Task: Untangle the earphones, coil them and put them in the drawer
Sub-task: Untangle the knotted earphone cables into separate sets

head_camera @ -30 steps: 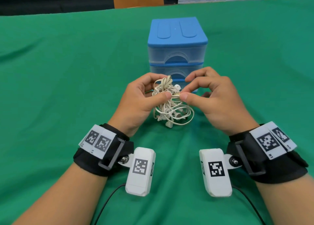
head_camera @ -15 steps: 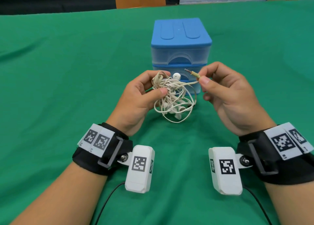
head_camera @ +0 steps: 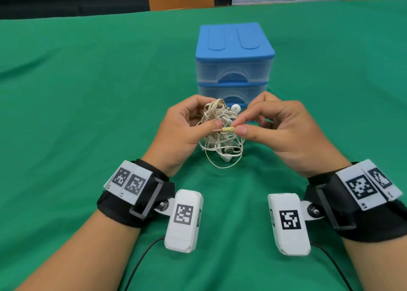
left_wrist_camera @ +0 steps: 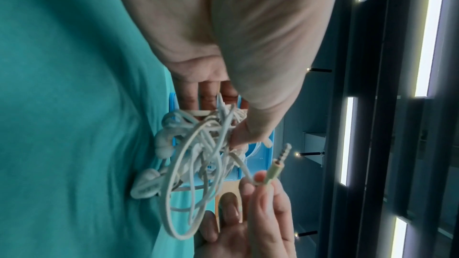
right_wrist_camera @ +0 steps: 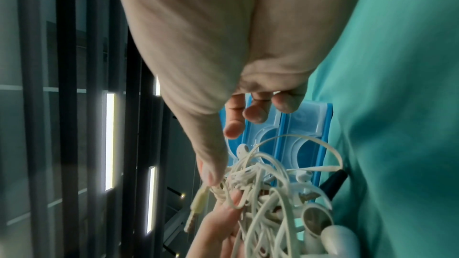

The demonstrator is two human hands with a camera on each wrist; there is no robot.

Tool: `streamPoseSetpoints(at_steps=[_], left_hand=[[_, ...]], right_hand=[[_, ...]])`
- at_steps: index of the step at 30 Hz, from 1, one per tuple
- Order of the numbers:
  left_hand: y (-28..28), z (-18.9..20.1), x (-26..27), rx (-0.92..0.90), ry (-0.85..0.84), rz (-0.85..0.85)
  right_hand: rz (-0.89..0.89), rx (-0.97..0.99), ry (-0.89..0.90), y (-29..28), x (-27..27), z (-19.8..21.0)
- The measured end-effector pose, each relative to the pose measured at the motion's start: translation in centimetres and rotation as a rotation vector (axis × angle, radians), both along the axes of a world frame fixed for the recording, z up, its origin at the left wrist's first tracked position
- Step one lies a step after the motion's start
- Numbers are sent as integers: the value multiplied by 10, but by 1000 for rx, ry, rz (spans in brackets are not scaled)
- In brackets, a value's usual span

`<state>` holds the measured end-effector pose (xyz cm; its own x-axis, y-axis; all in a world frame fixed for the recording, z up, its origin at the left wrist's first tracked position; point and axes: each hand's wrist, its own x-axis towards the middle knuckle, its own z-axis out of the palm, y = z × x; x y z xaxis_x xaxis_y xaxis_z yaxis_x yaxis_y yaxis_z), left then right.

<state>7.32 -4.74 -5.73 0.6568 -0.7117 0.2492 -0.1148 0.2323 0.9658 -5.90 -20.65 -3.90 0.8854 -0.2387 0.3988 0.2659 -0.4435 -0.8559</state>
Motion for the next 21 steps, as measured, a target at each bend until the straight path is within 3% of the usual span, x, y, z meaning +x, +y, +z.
streamPoseSetpoints(at_steps=[4, 8, 10, 15, 21], left_hand=[[1, 0, 0, -2, -27, 16], [0, 3, -3, -33, -49, -7], [0, 6, -6, -45, -77, -32], [8, 13, -9, -119, 50, -137], [5, 12, -11, -79, -121, -89]], right_hand=[[-53, -38, 55, -3, 1, -3], [-167, 232, -60, -7, 1, -1], [-182, 261, -53, -6, 2, -1], [-96, 251, 76, -3, 1, -2], [35, 238, 78, 3, 0, -3]])
